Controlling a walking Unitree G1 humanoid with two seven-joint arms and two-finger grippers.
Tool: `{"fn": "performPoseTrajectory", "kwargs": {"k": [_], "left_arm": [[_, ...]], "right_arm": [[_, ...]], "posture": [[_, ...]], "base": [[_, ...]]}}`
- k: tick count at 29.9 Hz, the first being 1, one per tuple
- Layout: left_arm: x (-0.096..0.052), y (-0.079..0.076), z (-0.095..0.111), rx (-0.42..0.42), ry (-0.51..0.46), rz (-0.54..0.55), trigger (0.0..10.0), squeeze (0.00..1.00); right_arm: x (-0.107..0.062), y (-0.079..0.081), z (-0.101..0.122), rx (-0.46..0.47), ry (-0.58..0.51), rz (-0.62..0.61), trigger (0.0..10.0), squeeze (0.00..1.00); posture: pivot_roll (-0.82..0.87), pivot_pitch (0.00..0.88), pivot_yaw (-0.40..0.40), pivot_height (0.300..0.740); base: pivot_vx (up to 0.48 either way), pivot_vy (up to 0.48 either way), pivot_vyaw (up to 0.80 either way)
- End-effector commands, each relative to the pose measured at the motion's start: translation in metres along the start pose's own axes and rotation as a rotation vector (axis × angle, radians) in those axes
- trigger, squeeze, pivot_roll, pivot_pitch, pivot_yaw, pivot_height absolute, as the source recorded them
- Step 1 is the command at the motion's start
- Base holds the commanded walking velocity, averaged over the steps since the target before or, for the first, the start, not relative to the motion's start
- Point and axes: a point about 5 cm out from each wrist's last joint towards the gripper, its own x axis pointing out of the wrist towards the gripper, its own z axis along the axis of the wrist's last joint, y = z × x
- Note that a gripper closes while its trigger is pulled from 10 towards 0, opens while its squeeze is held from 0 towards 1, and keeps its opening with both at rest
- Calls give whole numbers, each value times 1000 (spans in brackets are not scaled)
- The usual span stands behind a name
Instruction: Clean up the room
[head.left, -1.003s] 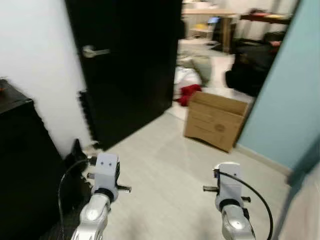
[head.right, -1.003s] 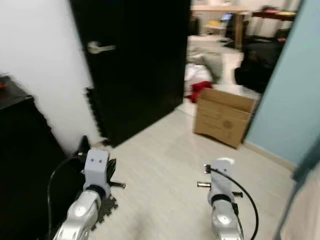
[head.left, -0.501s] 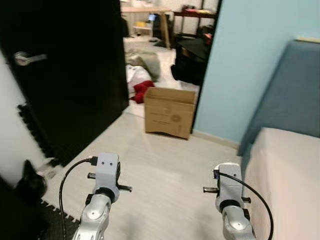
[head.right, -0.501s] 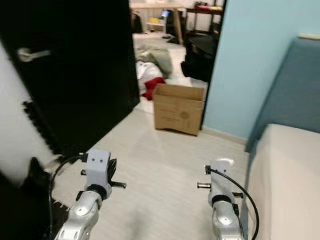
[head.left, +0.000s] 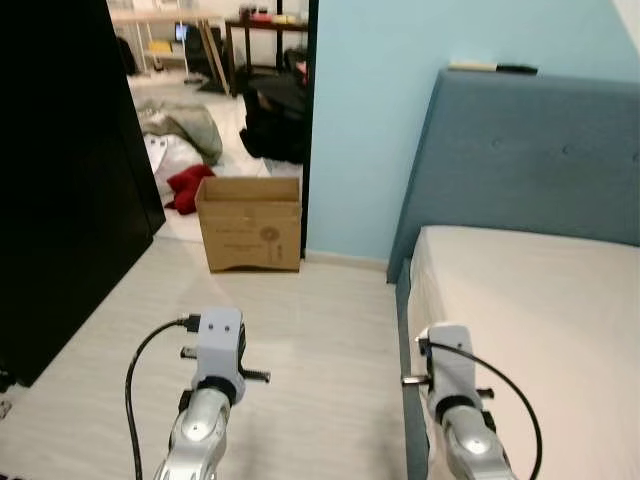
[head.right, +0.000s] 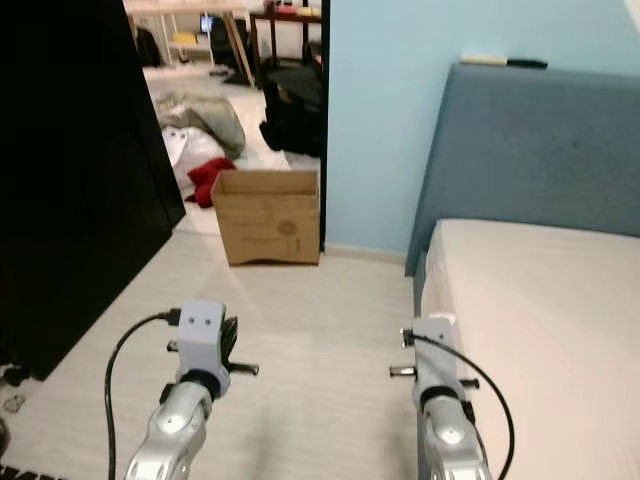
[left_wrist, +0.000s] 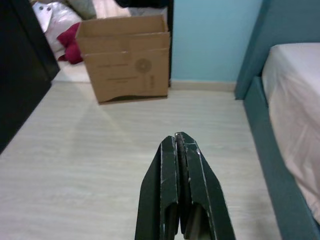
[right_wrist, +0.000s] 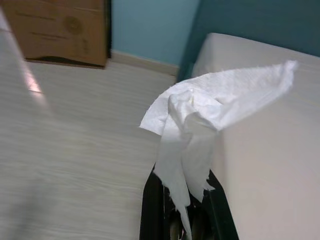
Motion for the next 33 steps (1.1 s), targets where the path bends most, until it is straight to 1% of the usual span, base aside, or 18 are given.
{"fn": "performPoseTrajectory", "kwargs": {"k": [1,4,9,16,25,33], "left_arm": [[-1,7,-2,27,17,15,10000,0],[0,8,-2,40,23,10,10000,0],[3,9,1,23,9,13,10000,0],[4,11,5,11,-11,24,10000,0],[3,13,6,11,-15,22,10000,0],[3,13,5,16,-17,13,10000,0]], "right_arm": [[-1,8,-3,10,13,28,10000,0],[-2,11,-4,25,21,35,10000,0],[-3,14,-4,43,24,45,10000,0],[-3,14,-5,45,23,48,10000,0],[-2,14,-4,39,22,51,10000,0],[-2,12,-4,53,14,34,10000,0]], "posture": [[2,54,10,740],[2,55,12,740],[5,54,21,740],[6,53,22,740],[9,50,19,740],[9,43,23,740]], "base": [[0,0,0],[0,0,0],[0,0,0],[328,0,0],[365,0,0],[365,0,0]]}}
